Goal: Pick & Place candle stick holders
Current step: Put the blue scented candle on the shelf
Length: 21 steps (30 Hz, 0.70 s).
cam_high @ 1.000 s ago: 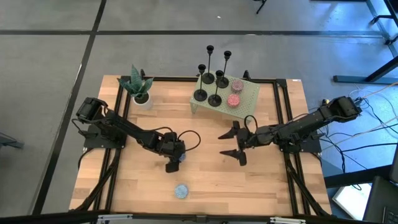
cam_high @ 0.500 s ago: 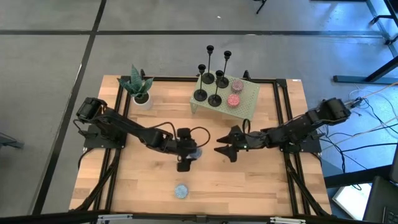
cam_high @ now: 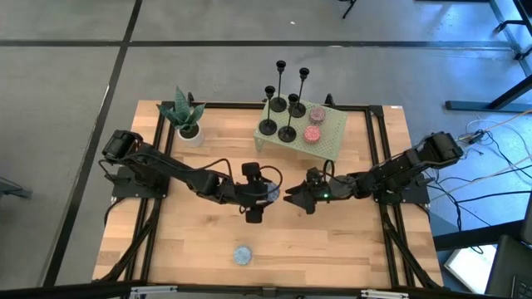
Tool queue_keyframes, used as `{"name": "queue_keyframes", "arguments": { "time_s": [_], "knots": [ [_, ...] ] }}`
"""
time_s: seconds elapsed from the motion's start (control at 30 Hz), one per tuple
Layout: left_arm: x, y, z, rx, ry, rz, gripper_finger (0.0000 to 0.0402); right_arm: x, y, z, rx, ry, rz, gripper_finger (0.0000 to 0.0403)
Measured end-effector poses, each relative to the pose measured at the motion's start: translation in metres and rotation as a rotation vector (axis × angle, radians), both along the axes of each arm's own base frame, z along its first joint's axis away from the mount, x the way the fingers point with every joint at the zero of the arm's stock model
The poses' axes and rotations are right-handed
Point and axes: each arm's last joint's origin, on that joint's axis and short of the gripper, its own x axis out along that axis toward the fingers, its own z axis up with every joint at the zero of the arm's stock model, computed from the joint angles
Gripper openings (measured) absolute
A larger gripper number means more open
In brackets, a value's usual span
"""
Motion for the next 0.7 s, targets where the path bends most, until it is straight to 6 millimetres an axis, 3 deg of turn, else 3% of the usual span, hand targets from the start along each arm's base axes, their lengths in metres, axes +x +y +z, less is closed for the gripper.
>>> {"name": "queue_keyframes", "arguments": {
  "time_s": [0.7],
  "knots": [
    [0.016, 0.002, -0.002, 0.043, -0.111, -0.008, 0.0301, 0.018, -0.003, 0.018, -0.037, -0.003, -0.051, 0.028]
  ]
}}
